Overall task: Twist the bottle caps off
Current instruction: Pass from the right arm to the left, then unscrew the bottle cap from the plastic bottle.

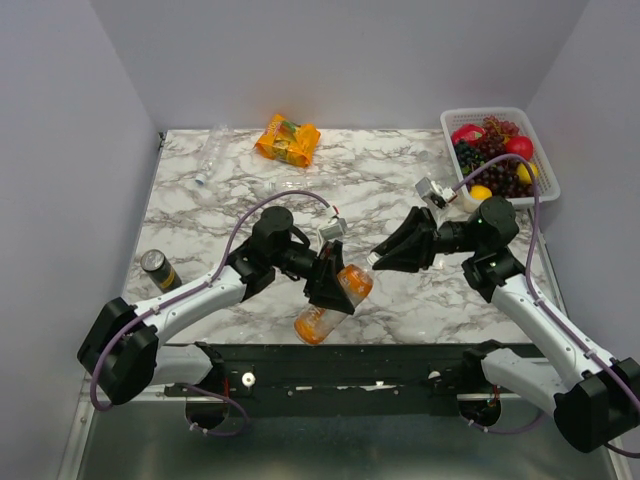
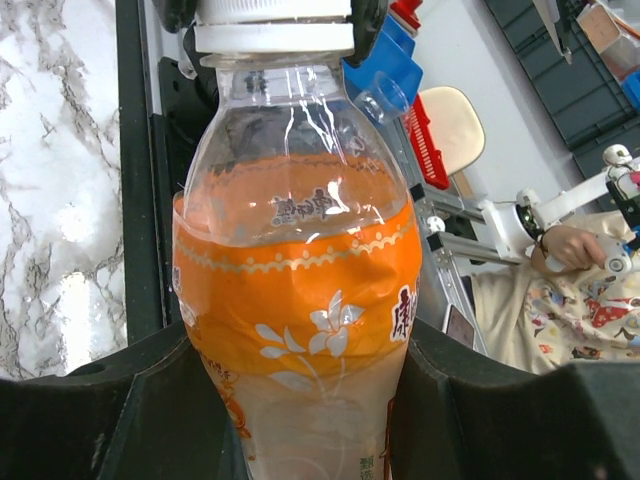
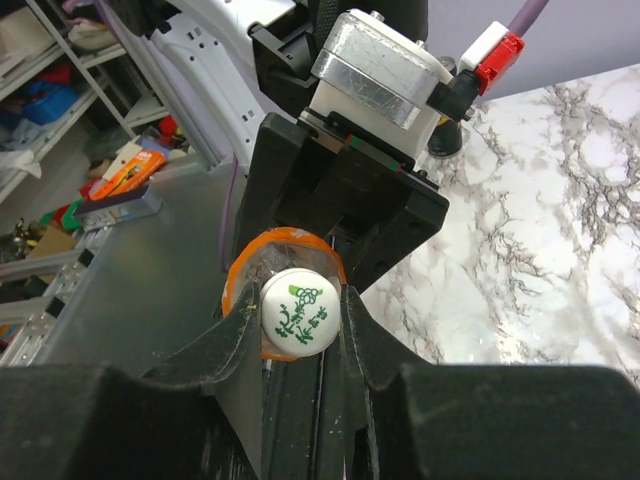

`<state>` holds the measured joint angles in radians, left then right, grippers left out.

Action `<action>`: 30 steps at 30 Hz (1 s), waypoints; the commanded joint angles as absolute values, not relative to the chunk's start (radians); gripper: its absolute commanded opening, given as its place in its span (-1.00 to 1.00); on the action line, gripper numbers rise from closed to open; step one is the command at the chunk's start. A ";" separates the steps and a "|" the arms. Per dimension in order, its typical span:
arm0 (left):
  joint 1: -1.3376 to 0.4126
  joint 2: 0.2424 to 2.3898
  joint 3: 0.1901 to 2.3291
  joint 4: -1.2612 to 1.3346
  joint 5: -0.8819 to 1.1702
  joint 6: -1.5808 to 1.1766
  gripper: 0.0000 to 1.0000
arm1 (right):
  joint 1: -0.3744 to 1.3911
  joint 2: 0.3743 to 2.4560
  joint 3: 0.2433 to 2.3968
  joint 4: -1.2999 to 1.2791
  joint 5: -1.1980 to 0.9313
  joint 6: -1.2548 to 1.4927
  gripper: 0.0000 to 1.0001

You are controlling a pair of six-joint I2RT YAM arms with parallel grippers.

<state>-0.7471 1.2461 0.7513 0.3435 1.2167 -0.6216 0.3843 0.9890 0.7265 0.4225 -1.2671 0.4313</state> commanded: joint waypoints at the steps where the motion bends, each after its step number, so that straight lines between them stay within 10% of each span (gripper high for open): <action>1: -0.753 1.229 0.782 0.465 1.269 -0.618 -0.17 | 0.390 1.003 0.716 0.338 -1.296 0.313 -0.98; 5: -0.753 1.221 0.842 0.176 1.172 -0.414 -0.20 | 0.390 0.991 0.729 0.313 -1.224 0.318 -0.66; 9: -0.752 1.212 0.902 -0.076 0.987 -0.223 -0.23 | 0.388 0.973 0.742 0.273 -1.138 0.333 0.20; 14: -0.753 1.201 0.913 -0.147 0.850 -0.173 -0.24 | 0.388 0.940 0.746 0.216 -1.031 0.325 0.73; 30: -0.901 1.121 0.928 -0.310 0.113 -0.033 -0.25 | 0.388 0.839 0.778 -0.058 -0.543 0.440 0.67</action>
